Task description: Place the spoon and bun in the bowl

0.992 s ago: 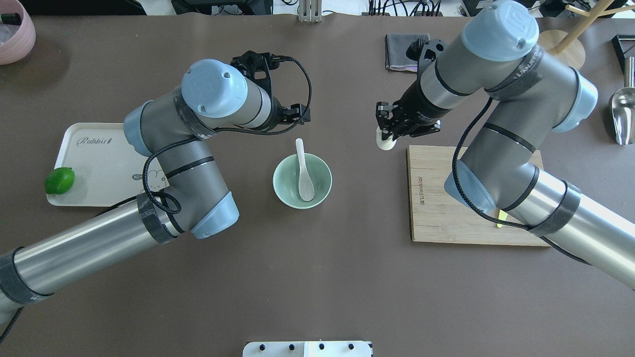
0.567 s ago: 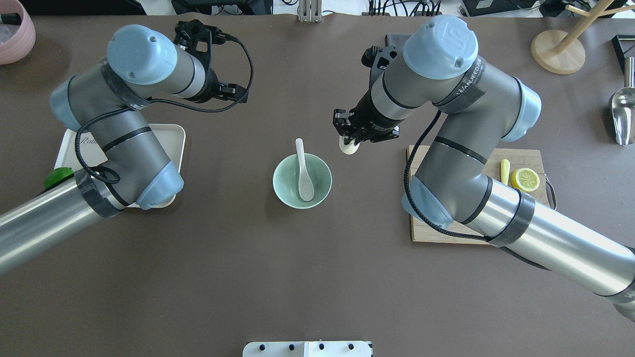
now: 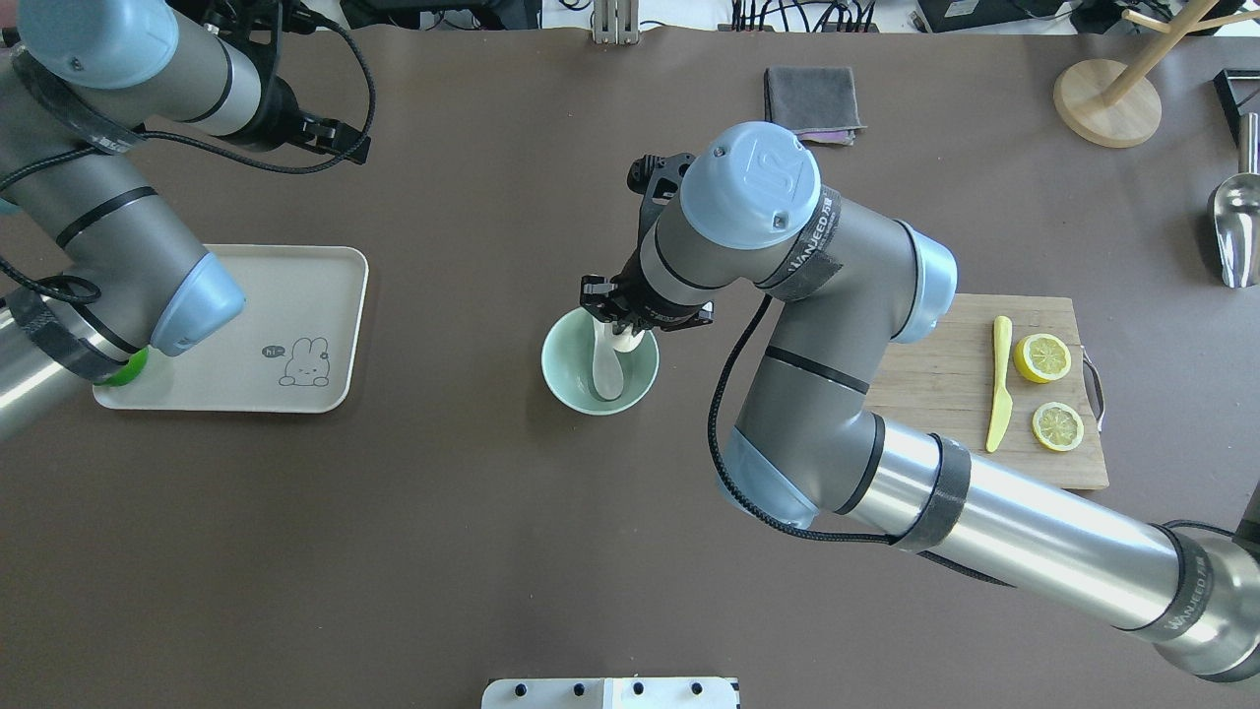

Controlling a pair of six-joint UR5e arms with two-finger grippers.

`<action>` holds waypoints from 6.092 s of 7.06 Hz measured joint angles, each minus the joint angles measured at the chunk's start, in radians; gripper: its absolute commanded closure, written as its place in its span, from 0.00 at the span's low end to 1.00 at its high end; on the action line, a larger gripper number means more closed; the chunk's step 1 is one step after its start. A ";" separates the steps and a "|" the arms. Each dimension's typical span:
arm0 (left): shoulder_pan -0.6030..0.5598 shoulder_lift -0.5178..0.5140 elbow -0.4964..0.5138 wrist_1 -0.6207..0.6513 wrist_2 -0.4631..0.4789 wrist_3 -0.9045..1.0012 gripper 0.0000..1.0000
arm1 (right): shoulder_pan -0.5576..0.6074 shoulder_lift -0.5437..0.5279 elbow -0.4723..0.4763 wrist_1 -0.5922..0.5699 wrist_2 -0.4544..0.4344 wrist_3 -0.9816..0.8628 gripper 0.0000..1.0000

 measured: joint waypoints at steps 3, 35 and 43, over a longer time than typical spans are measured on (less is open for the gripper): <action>-0.002 0.023 0.007 -0.002 -0.005 0.003 0.02 | -0.023 0.032 -0.039 0.003 -0.028 0.008 0.00; -0.642 0.557 -0.075 0.152 -0.450 0.478 0.02 | 0.973 -0.724 -0.087 -0.207 0.438 -1.330 0.00; -0.586 0.526 -0.080 0.218 -0.448 0.466 0.02 | 0.973 -0.727 -0.090 -0.209 0.438 -1.329 0.00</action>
